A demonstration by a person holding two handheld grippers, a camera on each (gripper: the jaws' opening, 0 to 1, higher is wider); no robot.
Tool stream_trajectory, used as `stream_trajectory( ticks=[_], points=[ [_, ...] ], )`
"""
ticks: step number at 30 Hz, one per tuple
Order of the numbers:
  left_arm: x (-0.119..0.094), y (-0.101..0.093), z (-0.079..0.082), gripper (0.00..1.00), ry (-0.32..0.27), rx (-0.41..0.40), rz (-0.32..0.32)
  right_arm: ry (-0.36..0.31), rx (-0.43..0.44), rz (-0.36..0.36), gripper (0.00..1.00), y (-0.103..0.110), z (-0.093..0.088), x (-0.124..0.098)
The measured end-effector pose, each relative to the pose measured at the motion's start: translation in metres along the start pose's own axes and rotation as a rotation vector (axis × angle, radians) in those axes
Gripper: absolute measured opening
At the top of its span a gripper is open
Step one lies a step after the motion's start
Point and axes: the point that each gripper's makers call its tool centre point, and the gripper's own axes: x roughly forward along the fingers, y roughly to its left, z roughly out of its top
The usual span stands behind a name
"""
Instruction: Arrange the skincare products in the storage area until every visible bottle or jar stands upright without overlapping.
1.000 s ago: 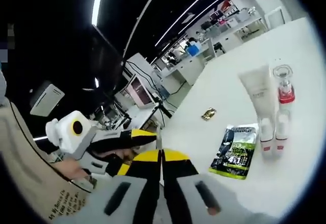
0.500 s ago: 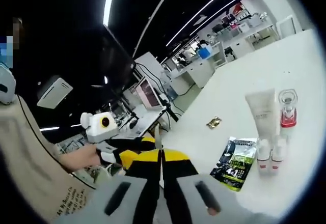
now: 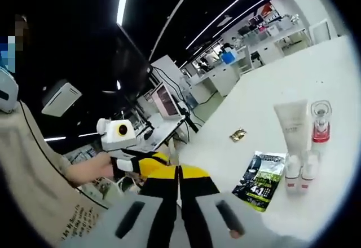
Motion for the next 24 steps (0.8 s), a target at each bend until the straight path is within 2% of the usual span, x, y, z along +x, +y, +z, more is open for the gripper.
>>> stream_trajectory(
  ticks=[5,11,13,24],
  points=[
    [-0.002,0.009,-0.005,0.00,-0.019,-0.115,0.037,0.026,-0.034,-0.058,0.01,-0.008,-0.003,0.009],
    [-0.007,0.031,-0.021,0.00,-0.037,-0.271,0.123,0.099,-0.131,-0.125,0.01,-0.019,-0.016,0.031],
    [-0.008,0.037,-0.024,0.00,-0.047,-0.294,0.136,0.101,-0.166,-0.152,0.01,-0.024,-0.017,0.039],
    [-0.007,0.075,-0.048,0.00,-0.040,-0.424,0.221,0.162,-0.166,-0.217,0.01,-0.053,-0.037,0.077]
  ],
)
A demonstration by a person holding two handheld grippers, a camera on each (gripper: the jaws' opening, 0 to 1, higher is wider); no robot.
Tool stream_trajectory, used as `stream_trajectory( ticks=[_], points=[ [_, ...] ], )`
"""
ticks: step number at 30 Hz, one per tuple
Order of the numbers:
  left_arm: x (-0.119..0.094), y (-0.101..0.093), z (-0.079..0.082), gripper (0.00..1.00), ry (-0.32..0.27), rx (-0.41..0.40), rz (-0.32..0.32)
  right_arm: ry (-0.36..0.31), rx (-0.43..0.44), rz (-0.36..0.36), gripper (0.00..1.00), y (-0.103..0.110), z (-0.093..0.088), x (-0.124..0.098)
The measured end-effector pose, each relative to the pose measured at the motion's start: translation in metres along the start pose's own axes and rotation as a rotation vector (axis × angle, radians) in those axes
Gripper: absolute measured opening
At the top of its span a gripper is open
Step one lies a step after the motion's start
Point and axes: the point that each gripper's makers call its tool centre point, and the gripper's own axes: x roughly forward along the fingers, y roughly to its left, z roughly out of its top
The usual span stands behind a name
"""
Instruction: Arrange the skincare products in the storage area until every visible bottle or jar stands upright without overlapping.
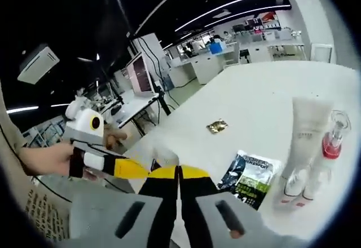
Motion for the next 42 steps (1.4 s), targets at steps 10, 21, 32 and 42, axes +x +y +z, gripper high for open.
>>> stream_trajectory(
  ticks=[10,21,32,42],
  points=[
    [0.011,0.036,-0.007,0.00,0.028,-0.082,0.062,0.075,-0.059,-0.045,0.01,-0.013,-0.019,0.038],
    [0.029,0.068,-0.017,0.00,0.076,-0.142,0.116,0.150,-0.083,-0.072,0.01,-0.031,-0.045,0.065],
    [0.045,0.095,-0.026,0.00,0.136,-0.137,0.165,0.228,-0.106,-0.092,0.01,-0.050,-0.070,0.088],
    [0.059,0.108,-0.032,0.00,0.176,-0.132,0.195,0.287,-0.200,-0.123,0.01,-0.064,-0.085,0.102]
  ],
)
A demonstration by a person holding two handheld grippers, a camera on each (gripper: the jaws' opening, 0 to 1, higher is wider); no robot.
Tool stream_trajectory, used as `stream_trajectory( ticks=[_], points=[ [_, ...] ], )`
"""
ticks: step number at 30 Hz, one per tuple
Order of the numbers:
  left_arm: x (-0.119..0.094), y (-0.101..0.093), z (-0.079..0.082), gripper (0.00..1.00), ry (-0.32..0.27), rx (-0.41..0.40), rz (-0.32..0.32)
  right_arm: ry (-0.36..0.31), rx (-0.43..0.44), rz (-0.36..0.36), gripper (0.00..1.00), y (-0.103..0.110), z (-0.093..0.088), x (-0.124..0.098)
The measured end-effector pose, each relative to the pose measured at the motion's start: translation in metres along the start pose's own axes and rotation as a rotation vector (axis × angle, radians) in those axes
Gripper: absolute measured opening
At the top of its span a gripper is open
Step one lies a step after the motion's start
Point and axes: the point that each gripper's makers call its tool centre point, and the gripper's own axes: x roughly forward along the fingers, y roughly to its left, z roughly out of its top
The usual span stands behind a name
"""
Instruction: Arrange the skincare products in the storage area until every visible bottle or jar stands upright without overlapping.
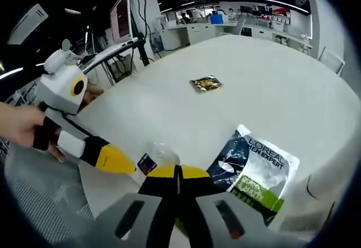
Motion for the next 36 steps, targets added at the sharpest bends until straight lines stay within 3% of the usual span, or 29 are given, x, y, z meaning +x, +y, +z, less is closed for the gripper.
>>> stream_trajectory(
  ticks=[24,26,31,36],
  points=[
    [0.007,0.011,0.005,0.00,0.021,0.075,0.036,0.048,-0.147,-0.021,0.01,-0.005,-0.007,0.015],
    [0.007,0.011,0.005,0.00,0.022,0.105,0.042,0.050,-0.181,-0.020,0.01,-0.004,-0.008,0.015],
    [0.003,0.014,0.008,0.02,0.027,0.311,0.078,0.049,-0.206,-0.016,0.01,-0.004,-0.008,0.016],
    [0.000,0.011,0.014,0.08,0.023,0.452,0.102,0.048,-0.227,-0.004,0.01,-0.003,-0.007,0.016]
  ],
)
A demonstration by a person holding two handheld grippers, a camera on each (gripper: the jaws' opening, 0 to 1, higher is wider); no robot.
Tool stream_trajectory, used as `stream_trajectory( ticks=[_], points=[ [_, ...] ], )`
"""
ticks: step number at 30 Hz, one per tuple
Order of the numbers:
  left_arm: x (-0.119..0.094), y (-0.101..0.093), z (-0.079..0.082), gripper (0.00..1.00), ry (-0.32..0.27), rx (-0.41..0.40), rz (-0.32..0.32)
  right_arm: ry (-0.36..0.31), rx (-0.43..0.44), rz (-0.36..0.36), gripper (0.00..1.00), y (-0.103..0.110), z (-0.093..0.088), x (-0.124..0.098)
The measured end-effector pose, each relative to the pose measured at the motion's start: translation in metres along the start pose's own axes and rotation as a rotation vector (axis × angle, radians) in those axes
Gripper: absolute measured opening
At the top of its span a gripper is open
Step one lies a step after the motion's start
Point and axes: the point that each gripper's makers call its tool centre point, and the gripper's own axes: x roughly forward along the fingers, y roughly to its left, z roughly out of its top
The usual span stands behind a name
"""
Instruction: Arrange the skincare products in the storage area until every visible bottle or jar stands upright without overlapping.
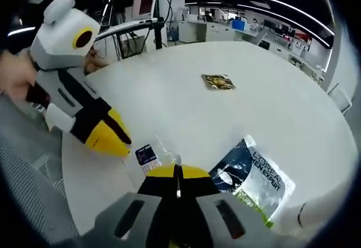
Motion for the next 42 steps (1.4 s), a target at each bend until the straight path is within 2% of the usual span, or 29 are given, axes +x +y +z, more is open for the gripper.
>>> stream_trajectory(
  ticks=[2,5,7,12,18,20,28,31,32,34,37,42],
  points=[
    [0.000,-0.002,0.007,0.11,-0.013,0.080,0.008,0.000,-0.007,0.003,0.01,0.000,0.000,0.000],
    [0.003,-0.012,0.015,0.14,-0.029,0.192,-0.026,-0.003,-0.021,0.007,0.01,0.000,0.000,0.000],
    [0.007,-0.016,0.018,0.16,-0.026,0.278,-0.024,-0.004,-0.025,0.013,0.01,0.001,0.000,0.000],
    [0.019,-0.017,0.013,0.19,0.028,0.442,0.002,-0.006,-0.050,0.031,0.01,0.001,0.001,0.000],
    [0.021,-0.014,0.014,0.20,0.019,0.501,0.027,-0.010,-0.073,0.045,0.01,0.001,0.001,0.001],
    [0.022,-0.012,0.012,0.21,0.033,0.521,0.038,-0.014,-0.077,0.048,0.01,0.001,0.001,0.001],
    [0.022,-0.010,0.012,0.21,0.038,0.523,0.040,-0.018,-0.078,0.044,0.03,0.001,0.002,0.001],
    [0.022,-0.010,0.012,0.21,0.036,0.523,0.040,-0.029,-0.111,0.026,0.09,-0.001,0.004,0.000],
    [0.022,-0.010,0.012,0.21,0.036,0.522,0.040,-0.039,-0.119,0.011,0.14,-0.003,0.006,0.000],
    [0.022,-0.010,0.011,0.21,0.037,0.525,0.042,-0.040,-0.124,0.023,0.19,0.000,0.007,0.000],
    [0.023,-0.010,0.011,0.21,0.039,0.526,0.044,-0.030,-0.136,0.020,0.19,0.000,0.006,-0.001],
    [0.023,-0.011,0.011,0.21,0.044,0.525,0.045,-0.033,-0.140,0.006,0.27,-0.002,0.005,-0.006]
  ],
)
